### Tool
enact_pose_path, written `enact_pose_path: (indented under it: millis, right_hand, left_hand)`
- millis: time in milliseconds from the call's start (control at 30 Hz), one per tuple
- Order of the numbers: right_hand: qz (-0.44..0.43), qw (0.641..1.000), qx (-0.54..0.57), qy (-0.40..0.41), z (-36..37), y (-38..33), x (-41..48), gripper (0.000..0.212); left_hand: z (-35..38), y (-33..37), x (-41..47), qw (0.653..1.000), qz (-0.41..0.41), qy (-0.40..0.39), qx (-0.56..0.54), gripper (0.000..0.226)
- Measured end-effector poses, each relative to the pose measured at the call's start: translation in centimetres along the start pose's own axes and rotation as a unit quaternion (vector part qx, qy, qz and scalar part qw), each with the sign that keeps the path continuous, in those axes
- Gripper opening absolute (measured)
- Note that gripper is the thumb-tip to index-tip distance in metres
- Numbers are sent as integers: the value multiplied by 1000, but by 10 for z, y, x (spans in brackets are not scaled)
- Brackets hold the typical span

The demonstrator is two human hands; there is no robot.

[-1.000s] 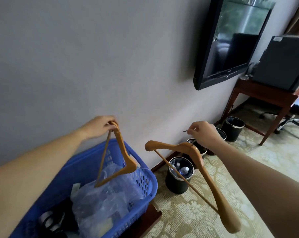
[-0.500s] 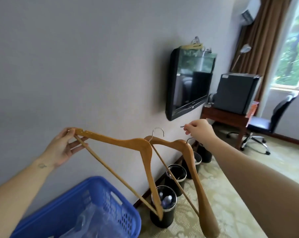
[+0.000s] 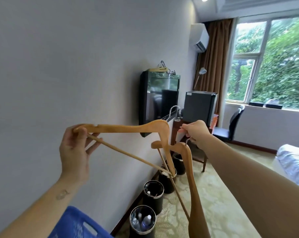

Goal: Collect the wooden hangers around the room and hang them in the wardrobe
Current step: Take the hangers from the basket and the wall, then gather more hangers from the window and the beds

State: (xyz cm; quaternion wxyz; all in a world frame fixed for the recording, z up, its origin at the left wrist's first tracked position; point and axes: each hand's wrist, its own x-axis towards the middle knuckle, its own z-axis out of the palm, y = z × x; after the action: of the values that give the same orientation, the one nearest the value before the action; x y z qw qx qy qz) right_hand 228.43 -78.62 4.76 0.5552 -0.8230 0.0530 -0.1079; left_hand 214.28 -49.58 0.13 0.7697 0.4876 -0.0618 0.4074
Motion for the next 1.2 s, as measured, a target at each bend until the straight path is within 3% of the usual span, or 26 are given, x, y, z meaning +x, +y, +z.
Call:
enact_pose_path:
  millis: [133, 300, 500, 633, 800, 1000, 1200]
  right_hand:
    - [57, 994, 94, 11, -15, -5, -8, 22]
    - [142, 954, 262, 31, -33, -12, -10, 40]
    - [188, 908, 373, -8, -46, -11, -6, 50]
    - [176, 930, 320, -30, -50, -17, -11, 25]
    - [189, 933, 302, -45, -50, -13, -16, 13]
    - [190, 944, 266, -47, -57, -9, -9, 7]
    - [165, 969, 162, -88, -58, -12, -11, 10]
  left_hand:
    - [42, 12, -56, 987, 145, -54, 34, 6]
    - [49, -1, -85, 928, 317, -152, 128, 17]
    - [47, -13, -88, 887, 379, -198, 177, 25]
    - [44, -25, -94, 886, 370, -221, 172, 24]
    - [40, -43, -98, 869, 364, -280, 184, 24]
    - [8, -79, -97, 867, 211, -388, 229, 22]
    - [10, -118, -97, 749, 112, -546, 359, 45]
